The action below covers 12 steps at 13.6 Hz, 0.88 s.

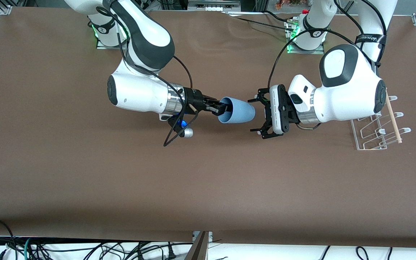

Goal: Transfer cup to left arm and place on rack
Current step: 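Close the left gripper on the cup's base beside the right gripper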

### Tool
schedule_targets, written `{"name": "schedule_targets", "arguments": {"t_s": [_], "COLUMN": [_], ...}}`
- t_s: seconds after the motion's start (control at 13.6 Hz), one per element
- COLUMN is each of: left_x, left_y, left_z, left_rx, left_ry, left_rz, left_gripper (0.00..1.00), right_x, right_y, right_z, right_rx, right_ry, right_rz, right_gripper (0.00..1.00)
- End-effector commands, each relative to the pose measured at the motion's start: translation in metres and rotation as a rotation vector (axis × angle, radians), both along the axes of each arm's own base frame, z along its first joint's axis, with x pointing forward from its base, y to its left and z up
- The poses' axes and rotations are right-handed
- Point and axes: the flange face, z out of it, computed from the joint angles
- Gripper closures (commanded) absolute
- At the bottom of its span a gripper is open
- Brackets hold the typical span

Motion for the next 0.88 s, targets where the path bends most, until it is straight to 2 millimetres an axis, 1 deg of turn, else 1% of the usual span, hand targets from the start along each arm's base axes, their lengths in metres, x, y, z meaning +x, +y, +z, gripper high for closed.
{"name": "schedule_targets", "arguments": {"t_s": [0.0,0.07,0.22,0.29,0.37,0.44,0.52,0.59,0.81], "left_x": [-0.005,-0.005,-0.006,-0.008,-0.007,-0.007,-0.007,-0.007,-0.006], "left_y": [-0.024,-0.03,-0.038,-0.043,-0.043,-0.042,-0.041,-0.04,-0.038], "left_z": [0.001,-0.007,-0.006,-0.007,-0.008,-0.008,-0.009,-0.008,-0.006], "left_rx": [-0.034,-0.031,-0.031,-0.031,-0.03,-0.031,-0.031,-0.031,-0.031], "left_ry": [-0.03,-0.02,-0.039,-0.041,-0.044,-0.042,-0.04,-0.041,-0.032], "left_rz": [-0.034,-0.04,-0.036,-0.042,-0.048,-0.046,-0.047,-0.046,-0.038], "left_gripper": [0.0,0.0,0.0,0.08,0.48,0.75,0.89,0.92,0.92], "right_x": [0.004,0.004,0.001,0.002,0.002,0.002,0.003,0.003,0.003], "right_y": [0.009,0.011,0.017,0.017,0.017,0.017,0.016,0.017,0.016], "right_z": [0.01,0.008,0.009,0.008,0.009,0.009,0.009,0.01,0.009], "right_rx": [0.034,0.032,0.036,0.037,0.039,0.038,0.043,0.048,0.047], "right_ry": [0.005,0.012,0.01,0.01,0.01,0.012,0.015,0.02,0.033], "right_rz": [-0.006,-0.008,-0.001,-0.001,-0.002,-0.002,-0.006,-0.008,-0.017], "right_gripper": [1.0,1.0,1.0,1.0,1.0,1.0,1.0,1.0,1.0]}}
